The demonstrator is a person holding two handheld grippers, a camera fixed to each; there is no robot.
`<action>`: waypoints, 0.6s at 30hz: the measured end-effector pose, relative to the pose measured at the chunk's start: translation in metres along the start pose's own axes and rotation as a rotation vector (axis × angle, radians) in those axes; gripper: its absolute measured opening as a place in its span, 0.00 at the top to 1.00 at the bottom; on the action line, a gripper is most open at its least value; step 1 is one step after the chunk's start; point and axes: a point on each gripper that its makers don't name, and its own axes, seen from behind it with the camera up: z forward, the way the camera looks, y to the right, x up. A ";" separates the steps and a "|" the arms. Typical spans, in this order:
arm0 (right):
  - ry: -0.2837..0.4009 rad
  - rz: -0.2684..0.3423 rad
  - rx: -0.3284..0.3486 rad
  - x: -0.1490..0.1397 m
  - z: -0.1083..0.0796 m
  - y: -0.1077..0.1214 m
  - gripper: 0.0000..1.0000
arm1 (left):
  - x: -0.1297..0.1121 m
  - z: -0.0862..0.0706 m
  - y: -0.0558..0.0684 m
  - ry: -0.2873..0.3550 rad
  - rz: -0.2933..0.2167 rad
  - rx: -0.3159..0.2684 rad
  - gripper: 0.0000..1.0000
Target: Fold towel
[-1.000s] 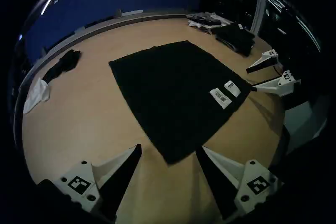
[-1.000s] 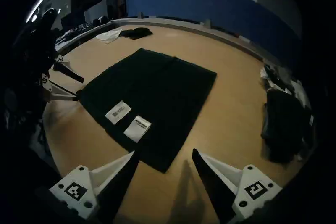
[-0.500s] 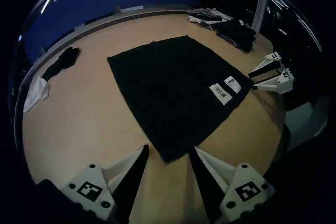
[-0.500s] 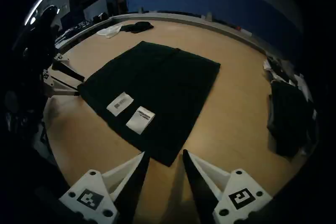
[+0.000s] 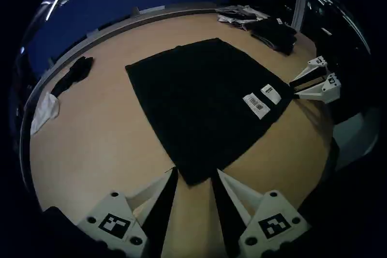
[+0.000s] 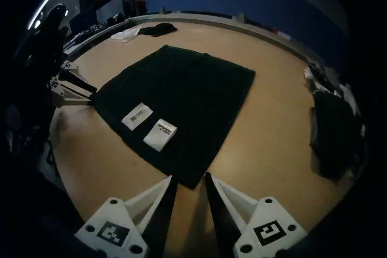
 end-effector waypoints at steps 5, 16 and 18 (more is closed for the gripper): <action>-0.001 0.004 -0.005 -0.001 0.001 0.002 0.71 | 0.000 -0.001 0.001 -0.004 -0.002 0.004 0.65; -0.014 0.020 -0.008 -0.001 0.000 0.003 0.89 | 0.000 0.000 0.001 -0.014 -0.008 0.003 0.83; -0.014 0.020 -0.012 0.000 -0.001 0.004 0.90 | 0.000 -0.002 0.004 -0.016 -0.010 -0.013 0.86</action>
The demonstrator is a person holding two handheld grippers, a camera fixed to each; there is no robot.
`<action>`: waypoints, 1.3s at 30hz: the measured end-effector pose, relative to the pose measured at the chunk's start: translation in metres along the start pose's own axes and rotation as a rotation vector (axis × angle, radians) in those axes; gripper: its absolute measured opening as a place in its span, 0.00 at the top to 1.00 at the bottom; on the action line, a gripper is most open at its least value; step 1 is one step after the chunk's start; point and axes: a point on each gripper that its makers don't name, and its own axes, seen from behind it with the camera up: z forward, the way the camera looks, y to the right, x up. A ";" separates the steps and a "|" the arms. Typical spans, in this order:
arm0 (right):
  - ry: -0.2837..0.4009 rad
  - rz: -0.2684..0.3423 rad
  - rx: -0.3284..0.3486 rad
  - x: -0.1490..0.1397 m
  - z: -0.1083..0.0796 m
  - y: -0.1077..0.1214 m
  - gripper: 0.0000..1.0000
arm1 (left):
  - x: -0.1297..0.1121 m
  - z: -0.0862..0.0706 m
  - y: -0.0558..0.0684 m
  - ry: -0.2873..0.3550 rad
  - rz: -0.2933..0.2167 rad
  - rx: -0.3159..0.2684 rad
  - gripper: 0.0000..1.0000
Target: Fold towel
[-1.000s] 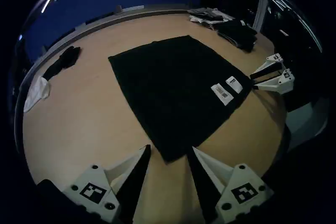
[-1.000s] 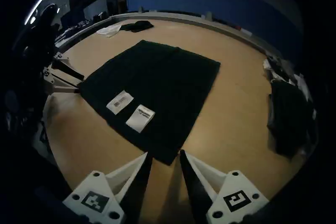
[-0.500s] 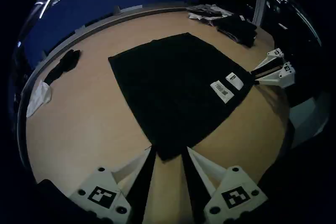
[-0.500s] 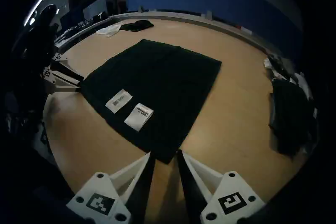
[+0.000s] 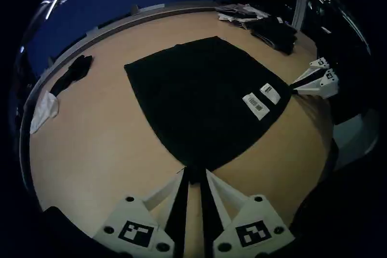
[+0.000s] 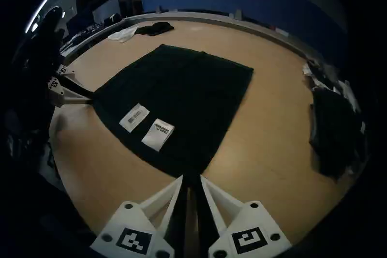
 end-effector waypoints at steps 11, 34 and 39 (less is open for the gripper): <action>0.008 0.007 -0.005 0.005 -0.008 0.004 0.91 | 0.005 -0.003 0.005 0.015 -0.027 -0.024 0.88; 0.088 0.031 -0.011 0.044 -0.058 0.003 0.91 | 0.037 -0.052 0.004 0.035 -0.099 -0.004 0.88; 0.113 0.038 -0.016 0.056 -0.073 0.004 0.91 | 0.050 -0.066 0.003 0.043 -0.117 0.001 0.88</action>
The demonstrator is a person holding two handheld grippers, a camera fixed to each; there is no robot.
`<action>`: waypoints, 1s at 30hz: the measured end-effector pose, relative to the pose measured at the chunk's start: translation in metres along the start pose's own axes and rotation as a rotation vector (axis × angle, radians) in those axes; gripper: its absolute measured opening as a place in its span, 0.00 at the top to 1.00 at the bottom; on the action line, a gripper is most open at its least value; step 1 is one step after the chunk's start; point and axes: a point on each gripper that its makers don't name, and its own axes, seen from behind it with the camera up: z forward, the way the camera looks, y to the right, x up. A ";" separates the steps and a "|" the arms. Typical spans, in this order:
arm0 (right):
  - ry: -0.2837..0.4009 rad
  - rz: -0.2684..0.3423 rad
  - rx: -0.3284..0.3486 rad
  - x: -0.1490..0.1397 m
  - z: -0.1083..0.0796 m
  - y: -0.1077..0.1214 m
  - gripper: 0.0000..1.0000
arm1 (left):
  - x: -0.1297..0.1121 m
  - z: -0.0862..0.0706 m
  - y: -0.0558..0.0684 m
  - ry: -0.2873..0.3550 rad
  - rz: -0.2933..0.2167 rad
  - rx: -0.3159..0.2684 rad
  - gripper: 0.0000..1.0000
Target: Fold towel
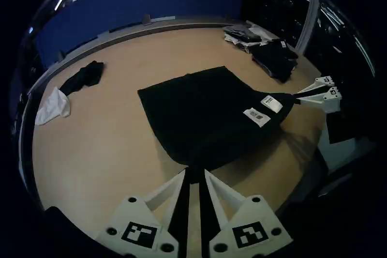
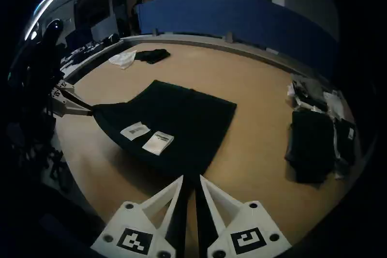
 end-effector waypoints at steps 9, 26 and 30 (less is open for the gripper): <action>0.036 0.010 -0.005 0.019 -0.021 0.001 0.91 | 0.020 -0.020 0.004 0.027 -0.016 0.002 0.88; 0.036 0.020 0.001 0.027 -0.026 0.002 0.91 | 0.021 -0.023 0.003 -0.017 -0.060 0.017 0.88; 0.034 0.019 -0.004 0.032 -0.021 0.006 0.91 | 0.027 -0.020 0.001 -0.028 -0.081 0.019 0.88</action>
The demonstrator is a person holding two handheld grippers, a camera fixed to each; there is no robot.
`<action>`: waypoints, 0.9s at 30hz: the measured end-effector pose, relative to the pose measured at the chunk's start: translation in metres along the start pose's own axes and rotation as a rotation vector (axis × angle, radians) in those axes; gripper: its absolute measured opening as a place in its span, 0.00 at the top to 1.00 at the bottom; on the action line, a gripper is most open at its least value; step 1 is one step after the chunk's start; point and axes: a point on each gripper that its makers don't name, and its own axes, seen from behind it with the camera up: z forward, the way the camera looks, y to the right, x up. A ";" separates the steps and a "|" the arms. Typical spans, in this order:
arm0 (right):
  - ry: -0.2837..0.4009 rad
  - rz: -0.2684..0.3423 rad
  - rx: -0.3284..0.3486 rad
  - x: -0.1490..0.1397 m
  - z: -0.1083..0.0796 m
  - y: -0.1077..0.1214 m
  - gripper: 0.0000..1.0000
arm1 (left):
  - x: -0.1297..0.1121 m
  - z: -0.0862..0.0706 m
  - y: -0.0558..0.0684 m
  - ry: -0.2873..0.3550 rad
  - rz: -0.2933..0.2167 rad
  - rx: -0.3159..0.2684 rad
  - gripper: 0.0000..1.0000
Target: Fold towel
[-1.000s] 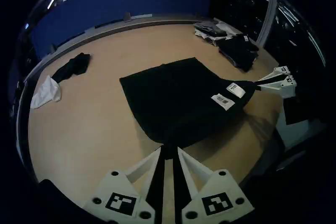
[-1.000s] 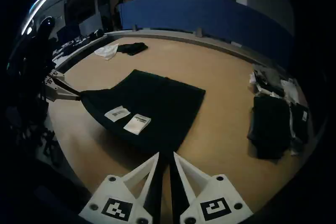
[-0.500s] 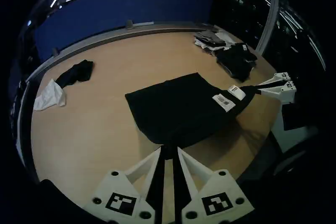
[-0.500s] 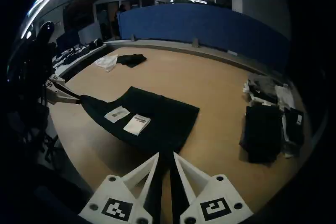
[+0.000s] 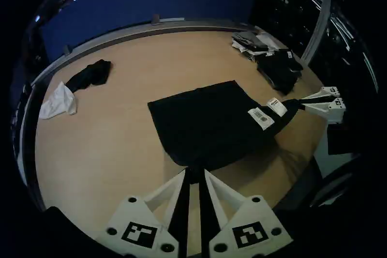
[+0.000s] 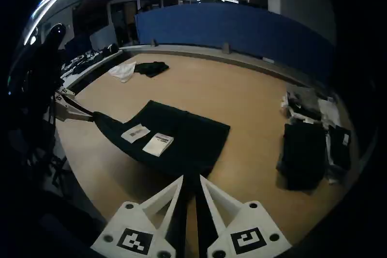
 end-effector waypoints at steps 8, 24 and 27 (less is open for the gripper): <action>-0.020 -0.002 -0.004 0.010 0.017 0.010 0.91 | 0.013 0.013 -0.009 -0.026 -0.021 0.008 0.88; -0.038 0.028 -0.019 0.034 0.070 0.042 0.91 | 0.046 0.055 -0.033 -0.050 -0.068 0.040 0.88; -0.040 0.024 -0.024 0.038 0.079 0.045 0.91 | 0.050 0.060 -0.038 -0.056 -0.068 0.058 0.88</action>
